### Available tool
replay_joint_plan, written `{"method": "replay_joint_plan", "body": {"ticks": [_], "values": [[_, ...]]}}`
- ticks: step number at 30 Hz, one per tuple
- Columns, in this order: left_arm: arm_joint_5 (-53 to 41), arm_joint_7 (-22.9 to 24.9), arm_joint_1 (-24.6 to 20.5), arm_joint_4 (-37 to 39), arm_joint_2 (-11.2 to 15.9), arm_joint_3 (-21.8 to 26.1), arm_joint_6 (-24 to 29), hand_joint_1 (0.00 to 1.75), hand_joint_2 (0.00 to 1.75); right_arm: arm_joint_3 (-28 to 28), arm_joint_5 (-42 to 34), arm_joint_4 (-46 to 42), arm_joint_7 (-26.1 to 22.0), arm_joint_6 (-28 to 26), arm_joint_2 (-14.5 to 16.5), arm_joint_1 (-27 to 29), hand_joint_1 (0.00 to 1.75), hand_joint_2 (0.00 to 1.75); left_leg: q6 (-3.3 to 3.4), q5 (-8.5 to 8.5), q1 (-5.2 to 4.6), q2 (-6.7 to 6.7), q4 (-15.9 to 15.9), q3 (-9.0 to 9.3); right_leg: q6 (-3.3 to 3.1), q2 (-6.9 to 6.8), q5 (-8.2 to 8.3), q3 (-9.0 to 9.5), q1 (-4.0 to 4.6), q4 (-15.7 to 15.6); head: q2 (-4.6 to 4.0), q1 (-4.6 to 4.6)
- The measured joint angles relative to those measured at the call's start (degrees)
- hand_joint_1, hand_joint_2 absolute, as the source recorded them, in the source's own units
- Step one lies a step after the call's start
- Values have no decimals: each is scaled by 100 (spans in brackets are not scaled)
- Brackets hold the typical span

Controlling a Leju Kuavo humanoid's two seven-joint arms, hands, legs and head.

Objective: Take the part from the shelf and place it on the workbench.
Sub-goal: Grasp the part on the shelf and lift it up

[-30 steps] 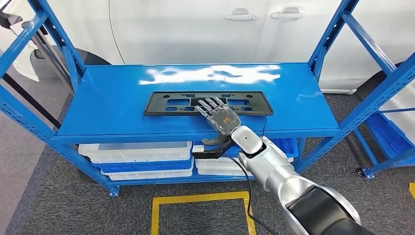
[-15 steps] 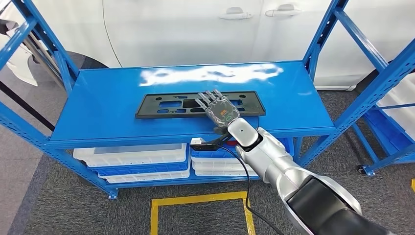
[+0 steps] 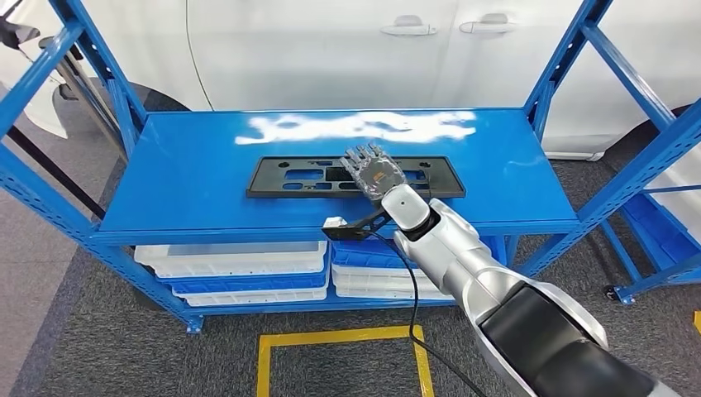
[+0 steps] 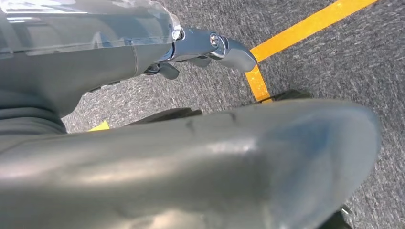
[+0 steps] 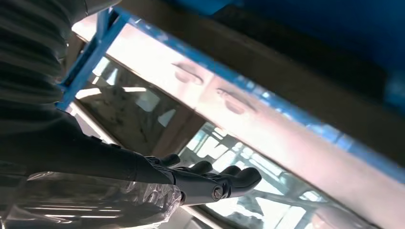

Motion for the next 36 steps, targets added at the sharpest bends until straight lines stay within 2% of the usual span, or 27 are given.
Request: {"method": "replay_joint_plan", "body": {"ticks": [1, 2, 3, 5, 6, 8, 10, 11, 12, 13, 15, 16, 17, 20, 22, 23, 25, 26, 27, 28, 29, 31, 32, 33, 36], "values": [[-18, 1, -3, 0, -3, 0, -9, 0, 0, 0, -4, 27, 49, 21, -3, -52, 0, 175, -22, -4, -11, 1, 4, -5, -26, 1, 91, 128, 15, -285, 0, -1], [-30, 3, -6, 0, -6, 0, -19, 0, 0, -1, -16, 56, 80, 55, -8, -95, 0, 175, -48, -5, -18, 4, 4, -10, -46, 5, 112, 189, 32, -432, 0, -1], [-38, 6, -9, 0, -7, 0, -31, 0, 0, 0, -45, 87, 98, 104, -22, -125, 0, 175, -79, -2, -22, 6, -2, -10, -63, 8, 95, 201, 49, -468, 0, -1], [-48, 11, -12, 0, -7, 0, -52, 0, 0, 3, -144, 140, 82, 201, -65, -148, 0, 175, -140, -18, -19, 12, -4, -1, -117, 8, 116, 222, 29, -511, 0, -1], [-52, 13, -12, 0, -7, 0, -61, 0, 0, 5, -201, 169, 50, 229, -93, -159, 0, 175, -168, -79, -18, 18, 72, -30, -152, 1, 130, 239, 13, -538, 0, -1], [-56, 14, -9, 0, -7, 0, -75, 0, 0, 7, -276, 236, -34, 236, -139, -171, 0, 175, -208, -364, -3, 31, 564, -244, -204, -8, 148, 262, -2, -573, 0, -1], [-73, 17, -5, 0, -7, 0, -87, 0, 0, 7, -302, 299, -84, 213, -170, -138, 0, 175, -235, -675, 9, 33, 1313, -592, -226, -4, 145, 261, 8, -571, 0, -1], [-85, 19, -4, 0, -7, 0, -91, 0, 0, 7, -303, 324, -90, 198, -183, -109, 0, 175, -244, -718, 12, 33, 1536, -705, -229, -1, 142, 262, 12, -566, 0, -1], [-97, 21, -3, 0, -7, 0, -94, 0, 0, 8, -302, 346, -84, 185, -194, -84, 0, 175, -247, -647, 13, 33, 1535, -715, -227, 3, 137, 262, 13, -558, 0, 0], [-104, 22, -4, 0, -7, 0, -97, 0, 0, 8, -300, 363, -76, 177, -205, -69, 0, 175, -243, -477, 14, 34, 1301, -613, -220, 7, 128, 264, 13, -545, 0, -1], [-111, 24, -11, 1, -6, 0, -98, 0, 0, 9, -296, 381, -61, 171, -221, -68, 0, 175, -210, -119, 7, 36, 514, -239, -186, 17, 99, 259, 23, -504, 0, -1], [-112, 24, -16, 1, -5, 0, -98, 0, 0, 9, -294, 388, -56, 169, -230, -71, 0, 175, -182, -28, -2, 34, 225, -97, -161, 21, 89, 251, 31, -486, 0, -1], [-112, 26, -19, 1, -5, 0, -99, 0, 0, 9, -292, 396, -52, 168, -238, -71, 0, 175, -155, -6, -11, 31, 70, -25, -135, 22, 85, 241, 38, -474, 0, -1], [-111, 32, -15, 2, -4, 0, -101, 0, 0, 9, -290, 417, -47, 166, -253, -71, 0, 175, -65, 3, -16, 26, 1, -9, -43, 22, 89, 231, 31, -478, 0, 0], [-111, 33, -24, 2, -5, 0, -101, 0, 0, 9, -290, 423, -45, 165, -272, -84, 0, 175, 3, 38, 4, 34, -53, 11, 20, 20, -70, 137, 19, -263, 0, 0], [-111, 33, -29, 2, -6, 0, -101, 0, 0, 9, -285, 428, -46, 165, -281, -85, 0, 175, 23, 49, 11, 39, -69, 16, 46, 19, -230, 10, 8, 15, 0, 0], [-104, 28, -36, 2, -5, 0, -97, 0, 0, 13, -268, 447, -66, 181, -296, -65, 0, 175, 40, 54, 8, 42, -71, 11, 89, 17, -569, -353, -9, 780, 0, 0], [-99, 24, -36, 2, -5, 1, -93, 0, 0, 16, -259, 460, -92, 201, -299, -48, 0, 175, 42, 53, 7, 40, -68, 9, 103, 16, -635, -482, -19, 1045, 0, 0], [-95, 19, -36, 2, -5, 2, -89, 0, 0, 20, -257, 475, -135, 228, -301, -37, 0, 175, 41, 52, 8, 38, -63, 8, 109, 15, -595, -521, -27, 1113, 0, 0], [-92, 13, -38, 2, -5, 2, -86, 0, 0, 23, -263, 487, -189, 256, -302, -38, 0, 175, 37, 49, 8, 34, -54, 8, 106, 13, -455, -448, -33, 952, 0, 0], [-90, 10, -42, 2, -6, 2, -85, 0, 0, 23, -274, 496, -240, 278, -302, -50, 12, 175, 28, 43, 9, 32, -41, 9, 96, 12, -250, -278, -36, 598, 0, 0], [-84, 8, -54, 2, -7, 2, -85, 0, 0, 23, -291, 504, -320, 295, -299, -90, 84, 175, -13, 24, -6, 30, -12, -2, 49, 11, 38, 80, -22, -148, 0, -1], [-79, 9, -59, 2, -7, 2, -85, 0, 0, 23, -293, 506, -339, 296, -296, -103, 123, 175, -43, 18, -15, 30, -3, -8, 17, 12, 92, 182, -7, -365, 0, -1], [-75, 10, -61, 2, -7, 2, -85, 0, 0, 23, -292, 508, -352, 297, -293, -109, 147, 175, -73, 15, -21, 31, -3, -14, -15, 13, 86, 215, 11, -445, 0, -1], [-62, 16, -43, 2, -6, 2, -83, 0, 0, 24, -290, 514, -388, 293, -290, -115, 142, 175, -161, -13, -16, 32, 11, -21, -113, 6, 111, 226, 5, -488, 0, 0]]}}
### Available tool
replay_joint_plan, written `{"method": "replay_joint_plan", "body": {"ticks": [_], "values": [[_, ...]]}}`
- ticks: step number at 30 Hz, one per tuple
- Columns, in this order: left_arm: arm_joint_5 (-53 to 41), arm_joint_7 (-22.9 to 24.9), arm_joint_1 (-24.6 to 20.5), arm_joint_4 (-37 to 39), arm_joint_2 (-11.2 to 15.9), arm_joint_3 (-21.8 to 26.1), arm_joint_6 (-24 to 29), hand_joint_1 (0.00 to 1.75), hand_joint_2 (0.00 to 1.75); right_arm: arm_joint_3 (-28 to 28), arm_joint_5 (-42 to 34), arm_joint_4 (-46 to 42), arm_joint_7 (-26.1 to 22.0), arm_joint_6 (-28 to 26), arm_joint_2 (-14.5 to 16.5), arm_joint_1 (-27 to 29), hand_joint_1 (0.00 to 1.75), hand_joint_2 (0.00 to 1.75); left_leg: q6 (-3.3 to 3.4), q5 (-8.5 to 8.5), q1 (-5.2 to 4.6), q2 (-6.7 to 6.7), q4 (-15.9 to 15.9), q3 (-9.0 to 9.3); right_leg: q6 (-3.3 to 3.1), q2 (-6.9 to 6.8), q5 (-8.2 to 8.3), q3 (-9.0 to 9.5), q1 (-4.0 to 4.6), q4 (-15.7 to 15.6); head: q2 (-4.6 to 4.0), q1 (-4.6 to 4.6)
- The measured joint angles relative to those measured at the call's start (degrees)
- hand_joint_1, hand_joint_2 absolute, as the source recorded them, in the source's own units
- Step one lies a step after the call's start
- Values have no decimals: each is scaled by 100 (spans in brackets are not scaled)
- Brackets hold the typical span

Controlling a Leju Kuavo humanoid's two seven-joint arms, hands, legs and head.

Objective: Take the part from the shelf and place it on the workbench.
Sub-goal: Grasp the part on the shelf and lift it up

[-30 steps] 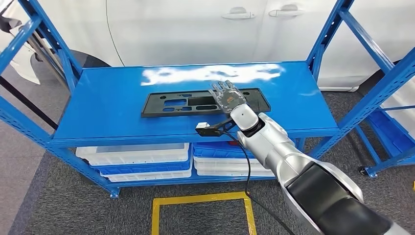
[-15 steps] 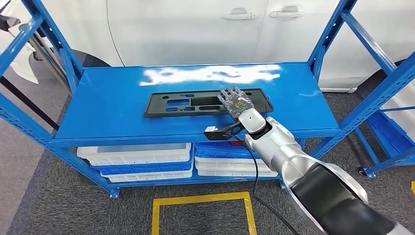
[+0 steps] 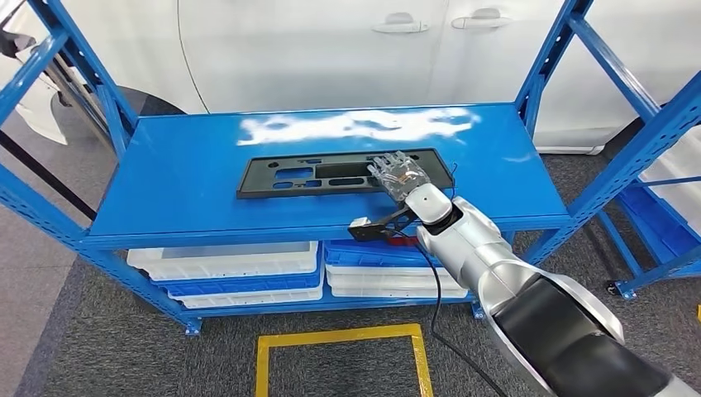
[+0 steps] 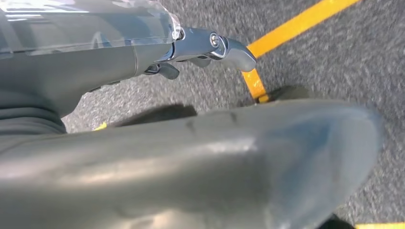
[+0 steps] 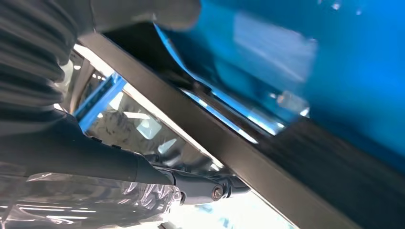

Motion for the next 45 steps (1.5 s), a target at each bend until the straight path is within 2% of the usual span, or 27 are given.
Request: {"method": "replay_joint_plan", "body": {"ticks": [2, 4, 5, 10, 12, 13, 14, 16, 18, 20, 21, 22, 23, 25, 27, 30, 32, 33, 35, 36, 37, 38, 40, 41, 42, 43, 45], "values": [[16, 1, 19, 0, 1, 0, 2, 0, 0, 0, 0, 0, -22, -10, 12, -16, 144, 175, -44, -238, 8, 1, 360, -150, -71, -7, 22, 13, -22, -34, 0, -1], [29, 1, 32, 0, 1, 0, 2, 0, 0, 0, 0, 0, -39, -21, 27, -23, 142, 175, -67, -563, 16, 1, 965, -413, -107, -7, 21, 14, -13, -36, 0, -2], [33, 1, 35, 0, 1, 0, 2, 0, 0, 0, 0, 1, -44, -24, 30, -21, 141, 175, -72, -653, 17, 2, 1162, -502, -110, -6, 20, 14, -10, -36, 0, -2], [33, 1, 37, 0, 1, 0, 2, 0, 0, 0, 0, 1, -46, -27, 30, -21, 141, 175, -75, -697, 17, 2, 1275, -555, -112, -6, 19, 14, -8, -35, 0, -2], [40, 1, 49, 0, 1, 0, 2, 0, 0, 0, 0, 2, -54, -47, 33, -19, 143, 175, -82, -763, 18, 2, 1565, -701, -114, -7, 17, 15, -3, -33, 0, -1], [46, -4, 53, 0, 2, 0, 5, 0, 0, 0, 0, 2, -62, -68, 38, -21, 146, 175, -71, -584, 19, 3, 1347, -604, -105, -7, 6, 18, 0, -20, 0, -1], [51, -12, 56, 0, 2, 0, 9, 0, 0, 0, 4, 3, -69, -89, 43, -26, 152, 175, -35, -409, 11, 2, 1022, -459, -66, -4, -5, 13, 12, -3, 0, 0], [55, -31, 45, 0, -1, 0, 15, 0, 0, -1, 11, 5, -82, -111, 51, -49, 161, 175, 90, 15, 14, 2, 95, -31, 60, 1, -106, -31, 16, 121, 0, 0], [55, -44, 35, 0, -5, 0, 13, 0, 0, -2, 15, 12, -101, -110, 51, -65, 164, 175, 175, 33, 24, 5, -31, 21, 159, 2, -401, -263, 6, 620, 0, 0], [55, -51, 38, 0, -5, 0, 5, 0, 0, -2, 15, 26, -119, -109, 49, -49, 164, 175, 188, 33, 23, 8, -31, 16, 195, 0, -724, -631, -4, 1376, 0, 0], [55, -51, 42, 0, -5, 0, 2, 0, 0, -2, 15, 33, -122, -109, 48, -35, 164, 175, 191, 31, 23, 7, -29, 16, 205, 0, -767, -748, -12, 1603, 0, 0], [55, -51, 45, 0, -5, 0, 0, 0, 0, -2, 15, 37, -122, -110, 47, -28, 164, 175, 190, 28, 24, 5, -28, 20, 209, -1, -700, -767, -22, 1621, 0, 0], [55, -51, 45, 0, -5, 0, 0, 0, 0, -2, 14, 38, -122, -110, 47, -30, 164, 175, 186, 24, 24, 2, -25, 26, 205, -3, -540, -677, -32, 1419, 0, 0], [55, -52, 42, 0, -7, 0, 0, 0, 0, -2, 13, 38, -122, -110, 48, -52, 164, 175, 159, 7, 13, -9, -13, 36, 177, -4, -162, -302, -32, 636, 0, 0], [55, -54, 40, 0, -8, 0, 0, 0, 0, -2, 13, 38, -127, -111, 50, -67, 164, 175, 111, -7, -8, -19, -3, 33, 127, -1, -8, -62, -12, 119, 0, -1], [56, -56, 42, 0, -8, 0, 0, 0, 0, -2, 15, 37, -133, -113, 52, -67, 164, 175, 19, -19, -8, -19, -15, 36, 26, -5, -6, -31, -4, 21, 0, 0], [57, -57, 41, 0, -8, 0, 0, 0, 0, -2, 15, 34, -132, -114, 54, -75, 164, 175, -40, -174, 0, -9, 195, -47, -50, -16, 17, -1, -28, -26, 0, -1], [57, -57, 42, 0, -9, 0, 0, 0, 0, -2, 15, 34, -132, -114, 56, -76, 164, 175, -65, -337, 9, -4, 477, -169, -80, -21, 22, 12, -31, -41, 0, -1], [57, -57, 46, 0, -10, 0, 0, 0, 0, -1, 15, 36, -132, -113, 59, -68, 164, 175, -104, -696, 20, -1, 1268, -533, -113, -21, 18, 13, -19, -42, 0, -1], [57, -56, 50, 0, -10, 0, 0, 0, 0, 0, 15, 37, -133, -113, 60, -61, 164, 175, -115, -774, 23, -1, 1549, -670, -117, -19, 15, 15, -14, -40, 0, 0], [57, -57, 52, 0, -9, 0, 0, 0, 0, 0, 15, 37, -133, -112, 60, -57, 164, 175, -119, -746, 24, -1, 1634, -719, -117, -16, 13, 17, -11, -37, 0, 0], [57, -57, 52, 0, -9, 0, 0, 0, 0, 0, 15, 38, -133, -112, 61, -57, 166, 175, -113, -610, 24, -1, 1479, -652, -113, -11, 9, 22, -10, -33, 0, 0], [57, -57, 47, 0, -7, 0, 0, 0, 0, 0, 15, 38, -132, -113, 62, -61, 170, 175, -72, -216, 21, 1, 708, -294, -90, -1, -9, 32, -7, -15, 0, 0], [57, -57, 43, 0, -6, 0, 0, 0, 0, -1, 14, 38, -132, -114, 62, -62, 172, 175, -43, -88, 14, 0, 344, -120, -70, 7, -20, 29, 4, 0, 0, 0], [57, -58, 42, 0, -6, 0, 0, 0, 0, -2, 2, 38, -133, -117, 62, -63, 173, 175, -14, -23, 5, -1, 104, -9, -43, 13, -25, 22, 14, 9, 0, 0], [57, -58, 44, 0, -7, 0, 0, 0, 0, -5, -32, 38, -146, -126, 62, -63, 175, 175, 12, -24, -4, -3, 10, 32, -16, 17, -24, 14, 24, 10, 0, 0], [60, -68, 49, 0, -9, 0, -15, 0, 0, -47, -211, 36, -255, -192, 62, -60, 175, 175, 72, -6, 0, -5, -28, 44, 51, 21, -19, 8, 28, 0, 0, 0]]}}
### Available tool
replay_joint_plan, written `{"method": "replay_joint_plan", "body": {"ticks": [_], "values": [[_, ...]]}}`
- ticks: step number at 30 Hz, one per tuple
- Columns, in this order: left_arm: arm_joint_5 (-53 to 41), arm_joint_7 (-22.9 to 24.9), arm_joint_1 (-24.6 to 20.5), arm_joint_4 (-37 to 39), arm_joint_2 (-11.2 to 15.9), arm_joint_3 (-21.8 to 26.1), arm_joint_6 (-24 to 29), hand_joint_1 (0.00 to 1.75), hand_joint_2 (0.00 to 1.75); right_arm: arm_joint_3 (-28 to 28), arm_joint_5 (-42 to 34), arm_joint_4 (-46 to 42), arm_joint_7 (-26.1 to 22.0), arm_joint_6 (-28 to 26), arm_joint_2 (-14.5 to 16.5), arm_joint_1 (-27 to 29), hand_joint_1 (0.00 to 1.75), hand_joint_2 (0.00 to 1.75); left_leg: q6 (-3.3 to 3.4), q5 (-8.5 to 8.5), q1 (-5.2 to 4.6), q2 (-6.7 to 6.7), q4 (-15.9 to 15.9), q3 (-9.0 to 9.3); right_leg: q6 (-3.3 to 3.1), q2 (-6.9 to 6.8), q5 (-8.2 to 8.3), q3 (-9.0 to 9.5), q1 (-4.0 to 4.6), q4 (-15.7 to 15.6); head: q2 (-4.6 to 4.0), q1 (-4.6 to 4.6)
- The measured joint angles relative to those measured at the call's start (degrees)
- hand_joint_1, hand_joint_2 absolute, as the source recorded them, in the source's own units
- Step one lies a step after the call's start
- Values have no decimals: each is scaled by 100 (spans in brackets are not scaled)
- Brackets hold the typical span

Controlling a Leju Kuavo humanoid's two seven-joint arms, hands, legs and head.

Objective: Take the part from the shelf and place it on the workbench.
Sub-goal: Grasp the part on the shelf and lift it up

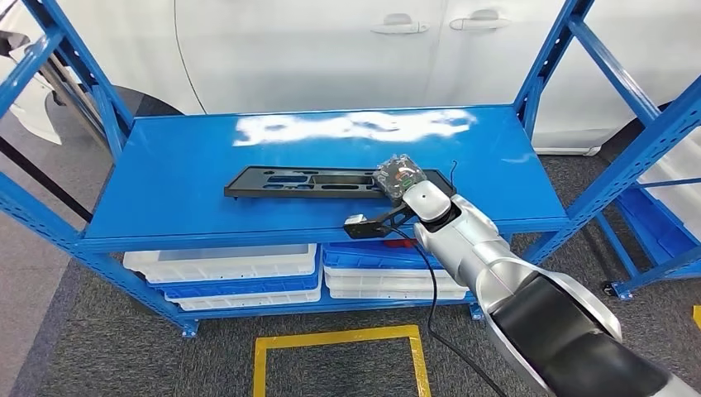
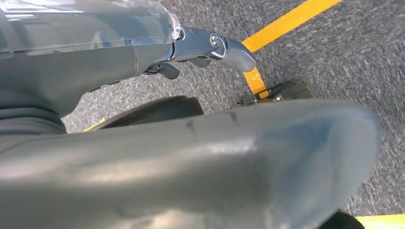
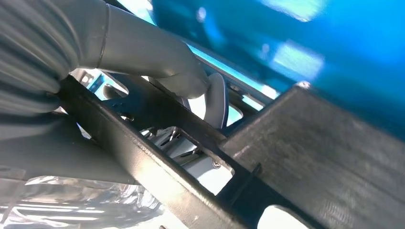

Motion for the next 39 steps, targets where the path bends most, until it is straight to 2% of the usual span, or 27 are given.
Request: {"method": "replay_joint_plan", "body": {"ticks": [2, 4, 5, 6, 7, 8, 10, 11, 12, 13, 15, 17, 18, 20, 21, 22, 23, 24, 26, 28, 31, 33, 34, 36, 37, 38, 39], "values": [[20, -75, -2, 0, -3, 0, -97, 0, 0, -128, -365, -33, -301, -222, -3, 10, 175, 175, 67, 34, 22, 2, -45, 15, 65, -4, -121, -66, -13, 146, 0, 0], [66, -223, -2, 0, -6, 0, -249, 0, 0, -337, -919, -175, -820, -526, -6, 42, 175, 175, 100, 51, 30, 9, -66, 17, 114, -10, -456, -340, -35, 737, 0, 0], [92, -300, 3, 0, -7, 1, -302, 0, 44, -462, -1285, -319, -1135, -591, -11, 74, 175, 175, 106, 50, 29, 11, -64, 13, 132, -11, -632, -532, -43, 1137, 0, 0], [123, -371, 11, 0, -7, 2, -331, 0, 87, -599, -1744, -543, -1458, -531, -20, 128, 175, 175, 108, 48, 29, 11, -61, 13, 147, -12, -732, -693, -55, 1462, 0, 0], [149, -429, 20, 0, -7, 3, -341, 0, 131, -749, -2298, -863, -1742, -337, -34, 199, 175, 175, 105, 43, 31, 9, -55, 13, 157, -14, -722, -776, -66, 1606, 0, 0], [176, -474, 29, 0, -7, 5, -335, 0, 175, -909, -2946, -1266, -1978, -22, -57, 279, 175, 175, 99, 35, 35, 6, -44, 14, 161, -16, -605, -755, -79, 1533, 0, 0], [258, -539, 43, 0, -7, 15, -295, 0, 175, -1246, -4678, -2334, -2221, 1044, -149, 428, 175, 175, 72, 3, 42, -14, -7, 10, 160, -28, -205, -459, -106, 842, 0, 0], [308, -563, 50, 0, -7, 24, -269, 0, 175, -1410, -5755, -2938, -2182, 1690, -216, 477, 175, 175, 51, -16, 33, -33, 23, -3, 152, -32, -67, -294, -105, 479, 0, 0], [358, -585, 64, 0, -4, 34, -244, 0, 175, -1580, -6972, -3571, -2020, 2324, -294, 498, 175, 175, 27, -28, 24, -54, 42, -19, 135, -35, 4, -183, -98, 227, 0, 0], [405, -602, 87, 0, -2, 46, -221, 0, 175, -1749, -8214, -4174, -1708, 2833, -366, 481, 175, 175, -1, -37, 17, -73, 54, -33, 110, -37, 5, -135, -83, 110, 0, 0], [483, -634, 143, 1, 3, 70, -183, 0, 175, -2032, -10255, -5097, -929, 3377, -462, 304, 175, 175, -63, -48, 13, -93, 44, -34, 35, -36, -14, -119, -69, 88, 0, 0], [547, -668, 170, 3, 11, 112, -161, 0, 175, -2180, -11343, -5644, -321, 3549, -522, 28, 175, 175, -123, -166, 20, -70, 158, -58, -52, -34, 3, -86, -88, 40, 0, 0], [572, -680, 167, 4, 15, 135, -157, 0, 175, -2206, -11570, -5822, -166, 3576, -545, -87, 175, 175, -145, -309, 24, -55, 371, -136, -92, -29, 14, -70, -100, 15, 0, 0], [603, -695, 154, 4, 22, 170, -156, 0, 175, -2211, -11691, -6064, -114, 3594, -586, -207, 175, 175, -170, -668, 32, -33, 1087, -432, -136, -9, 18, -54, -90, 7, 0, 0], [612, -698, 149, 4, 24, 179, -156, 0, 175, -2193, -11699, -6142, -142, 3596, -610, -224, 175, 175, -176, -783, 34, -31, 1422, -583, -140, 2, 17, -50, -80, 11, 0, 0], [620, -699, 147, 4, 26, 184, -155, 0, 175, -2169, -11704, -6212, -174, 3597, -642, -228, 175, 175, -176, -808, 34, -29, 1610, -674, -143, 9, 15, -47, -68, 17, 0, 0], [623, -700, 147, 5, 26, 187, -155, 0, 175, -2144, -11706, -6270, -197, 3597, -673, -230, 175, 175, -166, -717, 33, -25, 1563, -661, -144, 12, 11, -44, -56, 25, 0, 0], [625, -700, 146, 5, 27, 191, -154, 0, 175, -2123, -11709, -6327, -215, 3593, -701, -235, 175, 175, -146, -550, 31, -21, 1324, -555, -143, 14, 6, -39, -44, 35, 0, 0], [625, -700, 141, 7, 33, 195, -151, 0, 175, -2105, -11715, -6414, -238, 3588, -739, -254, 175, 175, -87, -201, 15, -11, 557, -188, -128, 14, -6, -30, -17, 49, 0, 0], [625, -702, 131, 8, 39, 197, -150, 0, 175, -2099, -11723, -6460, -248, 3584, -770, -271, 175, 175, -35, -85, -11, -8, 118, 19, -83, 12, -3, -36, 1, 53, 0, 0], [636, -709, 130, 9, 45, 202, -140, 0, 175, -2089, -11899, -6488, -193, 3622, -814, -286, 175, 175, 41, -49, -10, -10, 22, 37, 11, 8, 12, -44, -4, 43, 0, 0], [658, -731, 128, 9, 45, 220, -114, 0, 175, -2075, -12262, -6502, -54, 3672, -847, -320, 175, 175, 102, -1, 17, -2, -36, 51, 65, 4, -155, -140, -11, 261, 0, 0], [676, -745, 129, 9, 45, 236, -100, 0, 175, -2062, -12466, -6517, 21, 3681, -864, -336, 175, 175, 118, 12, 23, 4, -49, 54, 86, 2, -325, -260, -23, 535, 0, 0], [714, -770, 145, 9, 45, 272, -78, 0, 175, -2025, -12793, -6563, 128, 3649, -902, -351, 175, 175, 128, 15, 22, 9, -51, 48, 127, 0, -676, -601, -38, 1292, 0, 0], [732, -778, 159, 9, 45, 292, -70, 0, 175, -2005, -12888, -6594, 160, 3611, -921, -349, 175, 175, 128, 15, 22, 9, -48, 48, 143, -1, -749, -720, -50, 1558, 0, 0], [743, -784, 175, 9, 45, 309, -61, 0, 175, -1986, -12948, -6636, 189, 3558, -943, -349, 175, 175, 127, 13, 24, 9, -42, 47, 155, -4, -716, -753, -64, 1631, 0, 0], [751, -788, 190, 9, 45, 320, -53, 0, 175, -1970, -12976, -6688, 215, 3498, -963, -354, 175, 175, 120, 8, 25, 6, -32, 48, 160, -7, -574, -666, -80, 1455, 0, 0]]}}
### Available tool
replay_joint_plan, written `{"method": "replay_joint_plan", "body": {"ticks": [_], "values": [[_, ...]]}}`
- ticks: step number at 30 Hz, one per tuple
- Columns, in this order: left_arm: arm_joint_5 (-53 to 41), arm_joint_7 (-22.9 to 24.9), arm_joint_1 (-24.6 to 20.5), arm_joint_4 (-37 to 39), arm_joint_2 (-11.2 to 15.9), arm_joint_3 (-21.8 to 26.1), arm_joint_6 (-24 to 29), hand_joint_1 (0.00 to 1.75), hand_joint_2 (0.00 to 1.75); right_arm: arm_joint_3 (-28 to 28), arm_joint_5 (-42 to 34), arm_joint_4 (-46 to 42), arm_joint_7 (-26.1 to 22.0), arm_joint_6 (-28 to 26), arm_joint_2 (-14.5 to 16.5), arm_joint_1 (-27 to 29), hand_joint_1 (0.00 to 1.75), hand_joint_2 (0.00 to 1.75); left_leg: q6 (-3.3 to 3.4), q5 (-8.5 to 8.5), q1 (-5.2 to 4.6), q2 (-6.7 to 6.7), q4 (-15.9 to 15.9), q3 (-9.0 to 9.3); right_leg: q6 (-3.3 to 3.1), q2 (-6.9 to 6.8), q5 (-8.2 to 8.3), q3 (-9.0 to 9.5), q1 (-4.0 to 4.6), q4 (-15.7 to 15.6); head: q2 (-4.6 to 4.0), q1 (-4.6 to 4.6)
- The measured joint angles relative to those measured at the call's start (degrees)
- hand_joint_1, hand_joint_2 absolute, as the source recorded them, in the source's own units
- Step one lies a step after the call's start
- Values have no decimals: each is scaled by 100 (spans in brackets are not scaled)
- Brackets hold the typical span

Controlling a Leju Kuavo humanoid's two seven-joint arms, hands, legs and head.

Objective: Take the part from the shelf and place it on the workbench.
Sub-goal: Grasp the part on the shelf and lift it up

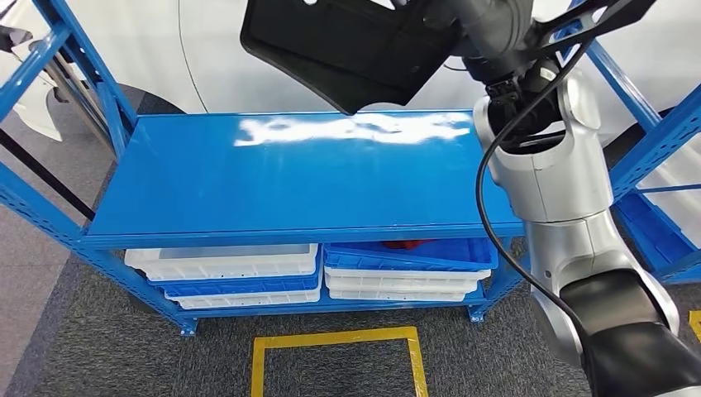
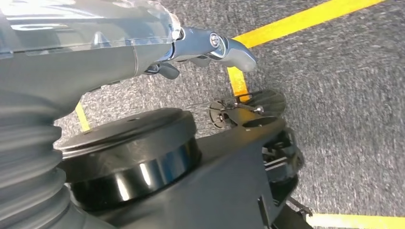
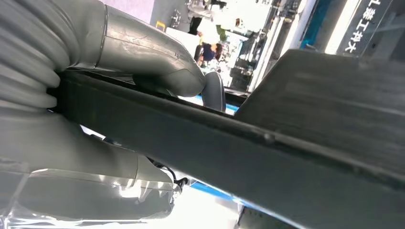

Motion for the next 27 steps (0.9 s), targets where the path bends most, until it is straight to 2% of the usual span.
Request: {"method": "replay_joint_plan", "body": {"ticks": [2, 3, 4, 7, 9, 10, 12, 13, 14, 15, 17, 18, 19, 22, 24, 25, 27], "values": [[5, -5, 21, 0, -2, 12, 11, 0, 175, 25, -38, -118, 62, -127, -35, -34, 175, 175, -32, -24, -5, -8, 33, -5, -10, -11, 376, 386, -19, -778, 0, 0], [4, -3, 25, 0, -3, 14, 11, 0, 175, 33, -60, -172, 99, -176, -47, -59, 175, 175, -56, -37, -16, -11, 53, -14, -31, -13, 493, 546, -14, -1115, 0, -1], [-5, 4, 28, 0, -4, 15, 9, 0, 175, 38, -93, -216, 144, -212, -63, -80, 175, 175, -83, -45, -25, -12, 64, -22, -57, -14, 541, 638, -2, -1320, 0, -1], [-46, 68, 46, 0, -3, 14, 32, 0, 175, 49, -251, -310, 314, -247, -144, -114, 175, 175, -167, -54, -31, -9, 64, -35, -150, -12, 542, 650, 19, -1404, 0, 0], [-58, 115, 57, 0, -2, 14, 88, 0, 175, 53, -364, -356, 392, -252, -220, -130, 175, 175, -223, -211, -18, -3, 268, -117, -223, -20, 562, 664, -2, -1437, 0, 0], [-60, 132, 61, 0, -2, 14, 115, 0, 175, 56, -411, -373, 417, -251, -257, -135, 175, 175, -249, -366, -9, 0, 517, -222, -256, -24, 571, 671, -12, -1454, 0, 0], [-60, 142, 71, 0, -2, 14, 140, 0, 175, 64, -456, -387, 430, -239, -307, -133, 175, 175, -278, -730, -2, 1, 1294, -563, -280, -24, 569, 671, -2, -1452, 0, 0], [-60, 143, 75, 0, -1, 14, 147, 0, 175, 70, -465, -387, 434, -234, -330, -129, 175, 175, -285, -818, 0, 1, 1592, -701, -283, -23, 567, 671, 3, -1450, 0, 0], [-60, 144, 77, 0, -1, 14, 154, 0, 175, 78, -470, -388, 436, -233, -351, -127, 175, 175, -286, -814, 0, 1, 1731, -767, -284, -21, 564, 672, 6, -1445, 0, 0], [-59, 145, 78, 0, 0, 14, 156, 0, 175, 85, -471, -393, 437, -233, -369, -126, 175, 175, -278, -690, 0, 1, 1612, -715, -282, -17, 561, 675, 9, -1439, 0, 0], [-59, 147, 77, 0, 1, 14, 160, 0, 175, 93, -473, -411, 438, -233, -398, -128, 175, 175, -232, -301, -2, 2, 858, -368, -262, -6, 545, 681, 14, -1423, 0, 0], [-60, 148, 78, 0, 1, 14, 164, 0, 175, 95, -474, -421, 436, -233, -413, -131, 175, 175, -205, -167, -12, 1, 476, -190, -243, -1, 536, 676, 26, -1410, 0, 0], [-61, 152, 76, 0, 1, 14, 170, 0, 175, 96, -475, -428, 435, -232, -429, -133, 175, 175, -180, -96, -22, 0, 226, -77, -216, 3, 536, 667, 34, -1404, 0, 0], [-73, 196, 81, 0, 0, 14, 222, 0, 175, 101, -490, -443, 423, -207, -501, -126, 175, 175, -105, -73, -37, -10, 84, -27, -121, 4, 557, 650, 44, -1423, 0, 0], [-62, 216, 81, 0, 0, 14, 280, 0, 175, 99, -506, -458, 401, -159, -563, -115, 175, 175, -31, -29, -18, -11, 22, -10, -64, -2, 469, 611, 31, -1328, 0, 0], [-35, 203, 78, 0, 0, 17, 309, 0, 175, 98, -509, -465, 392, -134, -586, -105, 175, 175, -1, -10, -5, -8, -7, 0, -41, -3, 341, 521, 26, -1129, 0, 0], [24, 160, 76, 0, 3, 33, 349, 0, 175, 103, -483, -478, 387, -88, -615, -43, 175, 175, 20, -1, -6, -5, -18, 0, -9, -7, -12, 189, 18, -420, 0, 0]]}}
